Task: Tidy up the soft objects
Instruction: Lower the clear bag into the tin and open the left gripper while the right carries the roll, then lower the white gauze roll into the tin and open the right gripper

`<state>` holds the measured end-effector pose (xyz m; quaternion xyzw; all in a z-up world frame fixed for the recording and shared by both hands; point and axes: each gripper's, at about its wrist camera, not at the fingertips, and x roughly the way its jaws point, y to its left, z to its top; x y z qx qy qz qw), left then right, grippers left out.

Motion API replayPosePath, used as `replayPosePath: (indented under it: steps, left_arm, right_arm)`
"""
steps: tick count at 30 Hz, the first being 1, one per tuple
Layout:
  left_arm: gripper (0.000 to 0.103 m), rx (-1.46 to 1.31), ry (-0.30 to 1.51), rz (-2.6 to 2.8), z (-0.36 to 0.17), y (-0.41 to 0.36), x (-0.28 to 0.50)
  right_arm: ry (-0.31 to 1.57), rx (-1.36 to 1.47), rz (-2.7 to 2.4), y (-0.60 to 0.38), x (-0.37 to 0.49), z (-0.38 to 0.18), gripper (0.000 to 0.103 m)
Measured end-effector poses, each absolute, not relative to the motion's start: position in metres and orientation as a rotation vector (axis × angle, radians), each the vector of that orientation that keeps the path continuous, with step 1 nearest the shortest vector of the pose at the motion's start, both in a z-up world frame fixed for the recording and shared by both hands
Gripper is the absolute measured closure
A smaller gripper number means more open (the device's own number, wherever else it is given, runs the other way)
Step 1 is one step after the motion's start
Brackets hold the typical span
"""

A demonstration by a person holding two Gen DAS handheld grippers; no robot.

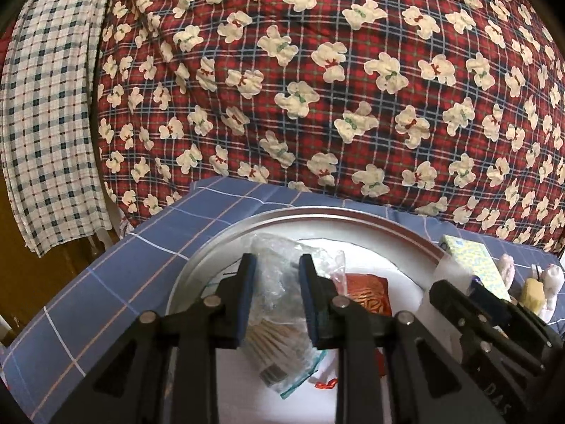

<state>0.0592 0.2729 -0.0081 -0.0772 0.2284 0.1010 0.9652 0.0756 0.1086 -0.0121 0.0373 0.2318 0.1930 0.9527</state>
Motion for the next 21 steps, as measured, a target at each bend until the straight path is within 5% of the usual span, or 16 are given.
replayPosePath:
  steps: [3, 9, 21]
  left_arm:
    - [0.026, -0.151, 0.454, 0.228, -0.009, 0.274, 0.058]
    - [0.002, -0.122, 0.398, 0.273, -0.008, 0.271, 0.050]
    - [0.000, -0.027, 0.343, 0.301, -0.008, 0.253, 0.041]
  right_arm:
    - [0.437, 0.089, 0.395, 0.105, 0.069, -0.009, 0.045]
    - [0.333, 0.082, 0.340, 0.099, 0.052, 0.001, 0.027]
    - [0.273, 0.079, 0.282, 0.085, 0.040, 0.009, 0.025]
